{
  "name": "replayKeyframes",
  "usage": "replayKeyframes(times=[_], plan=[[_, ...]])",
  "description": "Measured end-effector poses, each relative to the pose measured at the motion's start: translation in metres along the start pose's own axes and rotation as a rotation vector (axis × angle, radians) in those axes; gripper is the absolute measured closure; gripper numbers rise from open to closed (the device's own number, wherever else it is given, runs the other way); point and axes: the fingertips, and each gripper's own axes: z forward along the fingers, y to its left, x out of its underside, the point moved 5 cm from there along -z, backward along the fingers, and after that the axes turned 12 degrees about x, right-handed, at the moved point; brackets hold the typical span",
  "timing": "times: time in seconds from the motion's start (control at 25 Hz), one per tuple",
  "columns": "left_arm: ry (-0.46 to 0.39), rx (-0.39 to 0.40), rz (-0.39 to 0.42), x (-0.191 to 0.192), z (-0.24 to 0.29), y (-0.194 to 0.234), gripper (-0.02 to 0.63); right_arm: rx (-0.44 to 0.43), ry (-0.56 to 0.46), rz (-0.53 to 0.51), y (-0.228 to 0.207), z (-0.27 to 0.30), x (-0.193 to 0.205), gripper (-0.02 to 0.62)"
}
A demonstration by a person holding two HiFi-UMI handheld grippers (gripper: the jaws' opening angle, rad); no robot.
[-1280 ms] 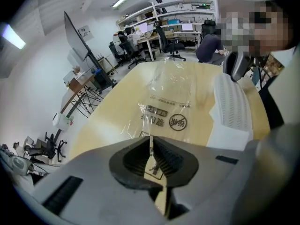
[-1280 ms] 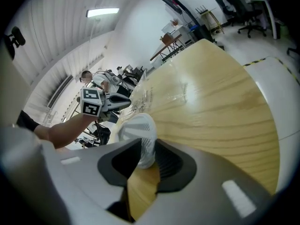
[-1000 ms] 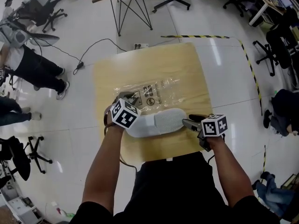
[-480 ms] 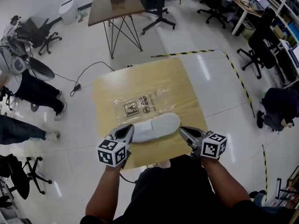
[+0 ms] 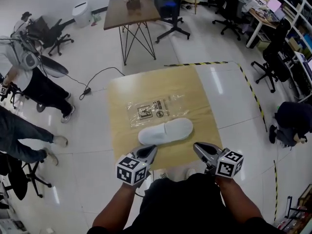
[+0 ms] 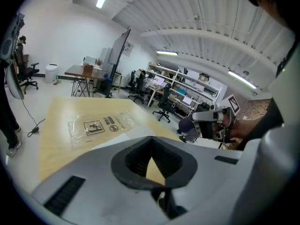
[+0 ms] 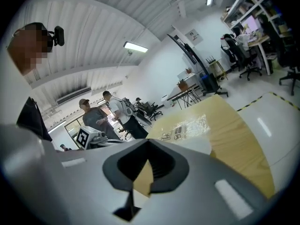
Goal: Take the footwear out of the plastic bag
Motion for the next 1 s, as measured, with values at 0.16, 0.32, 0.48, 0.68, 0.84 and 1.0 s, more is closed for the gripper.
replayKeyframes(times=[0.16,0.32,0.48,0.68,0.84,1.0], plan=[[-0.039,-0.060,-0.011,-0.001,-0.019,-0.002,0.600,-0.020,0.015,-0.061,0.005,-0.005,-0.006,0.595],[-0.081,-0.117,-0.035,0.001,-0.030,-0.020,0.600,-0.051,0.027,-0.133,0.009,-0.018,-0.016,0.595],[-0.116,-0.157,-0.052,0.010,-0.027,-0.051,0.600,-0.070,0.040,-0.174,0.005,-0.041,-0.016,0.595],[-0.140,-0.184,-0.073,0.027,-0.007,-0.101,0.600,-0.090,0.034,-0.199,-0.009,-0.080,-0.012,0.595],[-0.127,-0.193,-0.076,0.044,0.012,-0.141,0.600,-0.104,0.028,-0.207,-0.020,-0.113,0.003,0.595],[-0.128,-0.220,-0.081,0.064,0.017,-0.174,0.600,-0.120,0.042,-0.190,-0.026,-0.139,0.028,0.595]])
